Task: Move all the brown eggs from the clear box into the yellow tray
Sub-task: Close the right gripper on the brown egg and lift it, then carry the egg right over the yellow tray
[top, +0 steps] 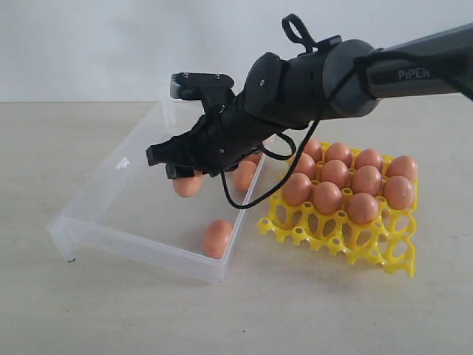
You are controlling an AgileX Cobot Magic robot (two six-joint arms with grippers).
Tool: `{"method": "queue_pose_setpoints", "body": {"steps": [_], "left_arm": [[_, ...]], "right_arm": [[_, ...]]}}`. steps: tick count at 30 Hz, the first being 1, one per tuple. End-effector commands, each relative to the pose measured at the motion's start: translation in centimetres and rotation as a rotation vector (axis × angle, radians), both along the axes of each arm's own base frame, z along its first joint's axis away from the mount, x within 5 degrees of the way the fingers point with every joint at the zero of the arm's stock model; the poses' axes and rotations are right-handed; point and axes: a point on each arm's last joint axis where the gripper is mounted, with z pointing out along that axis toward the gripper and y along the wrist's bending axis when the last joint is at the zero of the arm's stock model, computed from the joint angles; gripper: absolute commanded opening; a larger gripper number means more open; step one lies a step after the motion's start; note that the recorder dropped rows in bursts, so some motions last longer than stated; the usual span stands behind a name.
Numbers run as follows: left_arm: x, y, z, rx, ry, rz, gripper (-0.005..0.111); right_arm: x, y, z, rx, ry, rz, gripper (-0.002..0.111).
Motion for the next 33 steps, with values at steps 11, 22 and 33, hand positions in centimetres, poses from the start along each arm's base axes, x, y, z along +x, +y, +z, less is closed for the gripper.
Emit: {"method": "queue_pose_setpoints", "body": {"steps": [11,22,33], "left_arm": [[0.0,0.0,0.0,-0.012,-0.007,0.002,-0.004],[0.0,0.0,0.0,-0.012,-0.007,0.002,-0.004],[0.0,0.0,0.0,-0.012,-0.007,0.002,-0.004]], "right_arm": [[-3.7,1.3,3.8,0.091,-0.423,-0.059,-0.001],[-7.2,-6.9,6.7,0.112,-0.58,-0.228,-0.001],[-6.8,-21.0,9.1,0.137,-0.727,-0.794,-0.001]]}}
